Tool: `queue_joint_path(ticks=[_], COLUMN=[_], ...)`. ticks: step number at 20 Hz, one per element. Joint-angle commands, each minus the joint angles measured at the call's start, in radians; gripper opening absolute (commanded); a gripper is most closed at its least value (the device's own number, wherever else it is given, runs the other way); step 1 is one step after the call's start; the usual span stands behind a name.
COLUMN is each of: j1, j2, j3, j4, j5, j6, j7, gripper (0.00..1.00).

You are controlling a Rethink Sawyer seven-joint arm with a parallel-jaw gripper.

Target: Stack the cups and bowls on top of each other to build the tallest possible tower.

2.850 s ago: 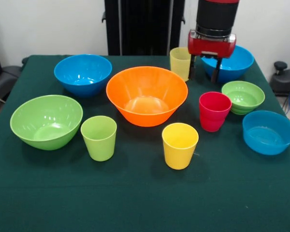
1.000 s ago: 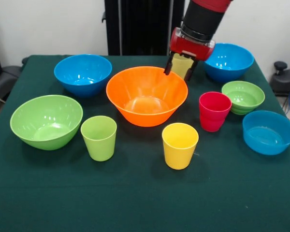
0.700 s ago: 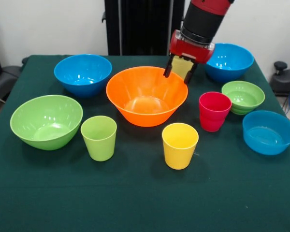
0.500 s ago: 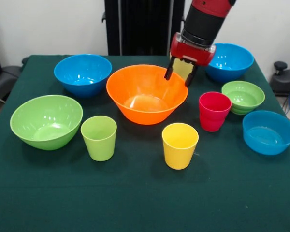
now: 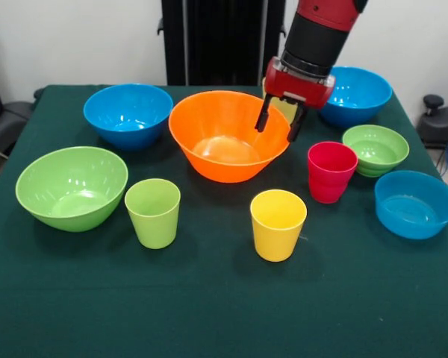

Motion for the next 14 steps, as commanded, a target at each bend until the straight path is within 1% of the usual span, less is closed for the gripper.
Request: queue_joint_path(ticks=[1, 8, 14], j1=[-0.041, -0.080, -0.122], j2=[-0.016, -0.071, -0.136], j3=[0.148, 0.192, 0.240], j4=[-0.012, 0.017, 0.042], j5=[0.026, 0.017, 0.015], j6=[0.011, 0.048, 0.108], j7=[0.146, 0.128, 0.108], gripper=[1.00, 1.00, 1.00])
